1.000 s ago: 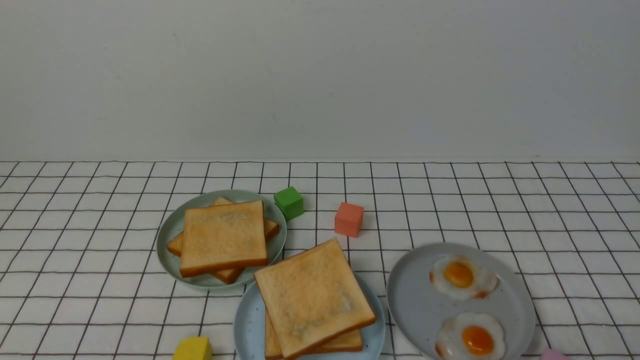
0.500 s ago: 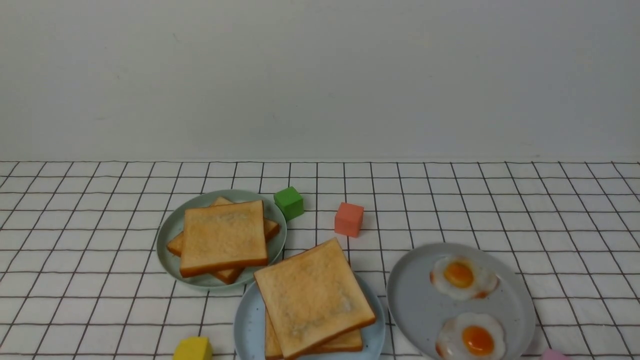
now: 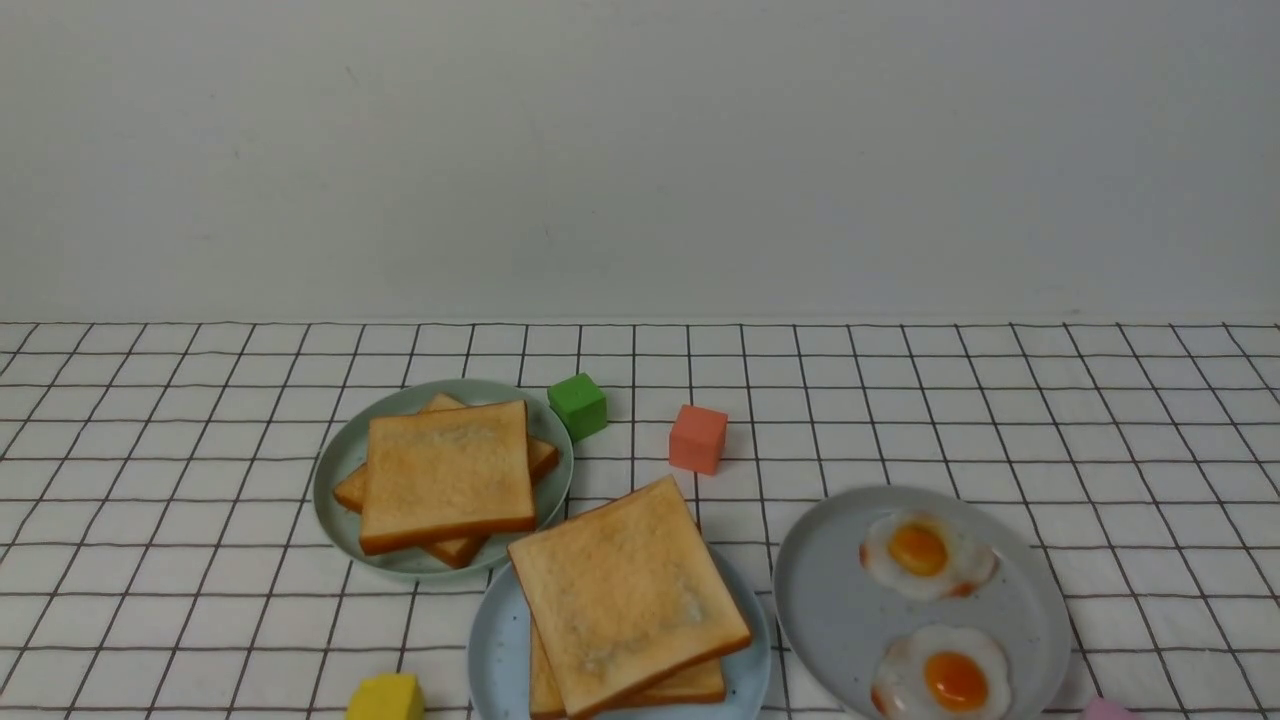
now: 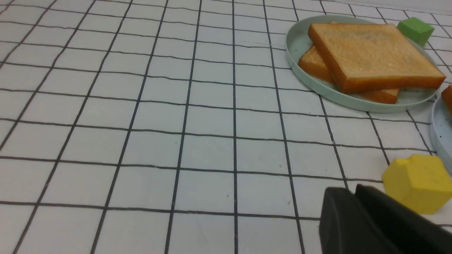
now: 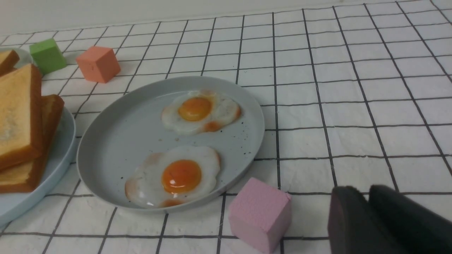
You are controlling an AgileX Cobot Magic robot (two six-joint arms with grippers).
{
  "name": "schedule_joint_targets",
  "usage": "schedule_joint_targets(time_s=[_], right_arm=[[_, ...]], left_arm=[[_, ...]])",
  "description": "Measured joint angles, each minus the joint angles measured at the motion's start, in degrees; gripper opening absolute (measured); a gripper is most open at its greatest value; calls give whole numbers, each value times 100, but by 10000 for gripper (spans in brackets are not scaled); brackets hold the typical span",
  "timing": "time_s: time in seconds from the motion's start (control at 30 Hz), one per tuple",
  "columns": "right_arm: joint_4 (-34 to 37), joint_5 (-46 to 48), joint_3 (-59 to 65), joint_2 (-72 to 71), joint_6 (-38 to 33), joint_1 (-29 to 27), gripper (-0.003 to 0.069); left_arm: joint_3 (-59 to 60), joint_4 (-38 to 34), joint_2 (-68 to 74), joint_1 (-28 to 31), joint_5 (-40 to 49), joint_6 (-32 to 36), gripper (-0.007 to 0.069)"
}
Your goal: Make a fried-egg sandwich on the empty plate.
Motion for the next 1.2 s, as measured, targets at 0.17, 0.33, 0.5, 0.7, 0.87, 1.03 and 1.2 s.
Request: schedule_joint_targets(time_s=[0.17, 0.33, 0.5, 0.7, 0.87, 1.03, 1.2], right_arm=[[0, 0, 0, 0, 0, 0, 111], [0, 0, 0, 0, 0, 0, 115], [0, 0, 0, 0, 0, 0, 123], [0, 0, 0, 0, 0, 0, 131], [0, 0, 0, 0, 0, 0, 136], [0, 0, 0, 0, -5, 0, 145], [0, 0, 0, 0, -5, 0, 151]], left_arm=[[0, 0, 0, 0, 0, 0, 68], [0, 0, 0, 0, 0, 0, 70], [0, 0, 0, 0, 0, 0, 74], [0, 0, 0, 0, 0, 0, 78], [0, 0, 0, 0, 0, 0, 78], [0, 0, 0, 0, 0, 0, 78], [0, 0, 0, 0, 0, 0, 82]])
